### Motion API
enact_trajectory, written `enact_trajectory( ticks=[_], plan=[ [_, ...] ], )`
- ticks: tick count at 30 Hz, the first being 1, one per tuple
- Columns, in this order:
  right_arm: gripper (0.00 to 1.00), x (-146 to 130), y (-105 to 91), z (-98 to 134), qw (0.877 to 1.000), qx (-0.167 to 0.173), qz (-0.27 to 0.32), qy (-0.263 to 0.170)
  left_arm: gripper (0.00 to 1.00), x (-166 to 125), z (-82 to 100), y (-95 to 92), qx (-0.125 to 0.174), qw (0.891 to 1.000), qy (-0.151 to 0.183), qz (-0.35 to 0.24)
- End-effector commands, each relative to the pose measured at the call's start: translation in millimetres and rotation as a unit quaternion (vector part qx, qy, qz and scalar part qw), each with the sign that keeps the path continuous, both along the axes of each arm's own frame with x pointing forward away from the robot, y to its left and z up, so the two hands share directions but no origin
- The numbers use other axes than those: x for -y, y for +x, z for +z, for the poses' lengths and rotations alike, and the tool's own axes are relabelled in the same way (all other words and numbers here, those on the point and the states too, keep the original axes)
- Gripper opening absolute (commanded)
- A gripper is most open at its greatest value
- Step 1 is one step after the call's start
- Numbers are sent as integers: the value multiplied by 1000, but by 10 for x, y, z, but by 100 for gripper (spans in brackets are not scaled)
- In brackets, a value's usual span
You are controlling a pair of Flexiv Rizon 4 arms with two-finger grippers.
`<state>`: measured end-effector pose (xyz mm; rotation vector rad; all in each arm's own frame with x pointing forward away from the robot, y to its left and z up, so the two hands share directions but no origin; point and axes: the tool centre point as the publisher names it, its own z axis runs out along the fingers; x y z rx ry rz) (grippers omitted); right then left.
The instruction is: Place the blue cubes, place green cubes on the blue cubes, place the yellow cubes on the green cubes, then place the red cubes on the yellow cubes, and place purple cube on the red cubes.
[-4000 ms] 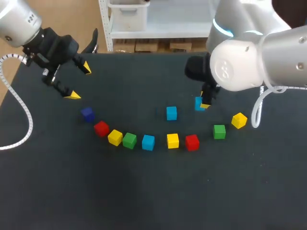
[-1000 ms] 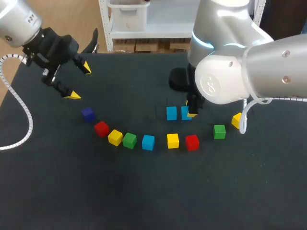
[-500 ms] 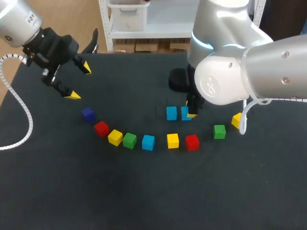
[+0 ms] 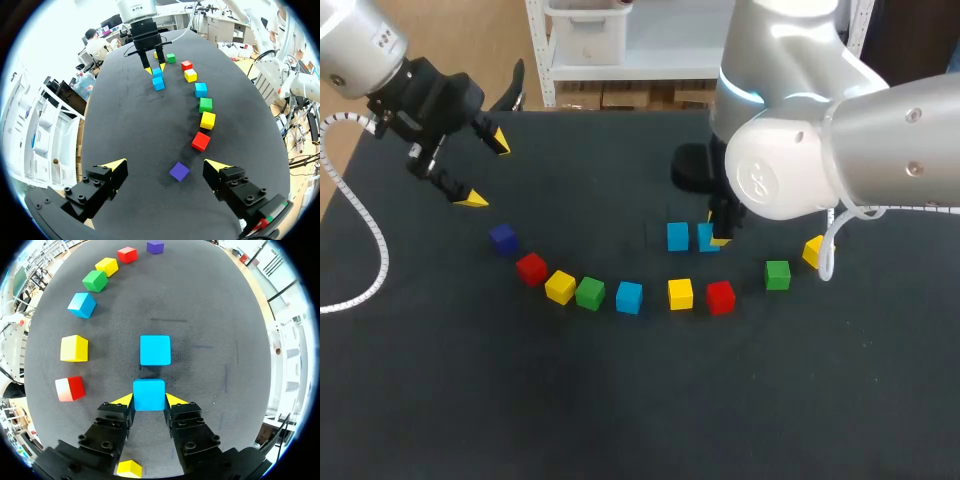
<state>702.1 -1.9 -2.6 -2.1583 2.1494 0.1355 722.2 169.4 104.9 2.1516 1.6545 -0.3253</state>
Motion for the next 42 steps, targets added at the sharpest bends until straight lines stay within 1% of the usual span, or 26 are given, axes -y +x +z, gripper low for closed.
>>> enact_trajectory(
  ticks=[1,11,14,25,33,39,42],
  plan=[
    [7,2,0,-2,1000,0,0,1,100,-1,-2,4,1,1000,0,0],
    [6,-5,-1,-12,1000,1,-2,3,100,-1,-2,4,1,1000,0,0],
    [7,-3,5,-16,1000,1,-3,3,100,-1,-2,4,1,1000,0,0],
    [8,2,24,-20,1000,3,-5,3,100,-1,-2,4,1,1000,0,0],
    [13,4,38,-15,1000,5,-7,5,100,-1,-2,4,1,1000,0,0],
    [14,7,40,-16,1000,5,-6,5,100,-1,-2,4,1,1000,0,0],
    [17,9,42,-17,1000,5,-6,5,100,-1,-2,4,1,1000,0,0]
  ],
)
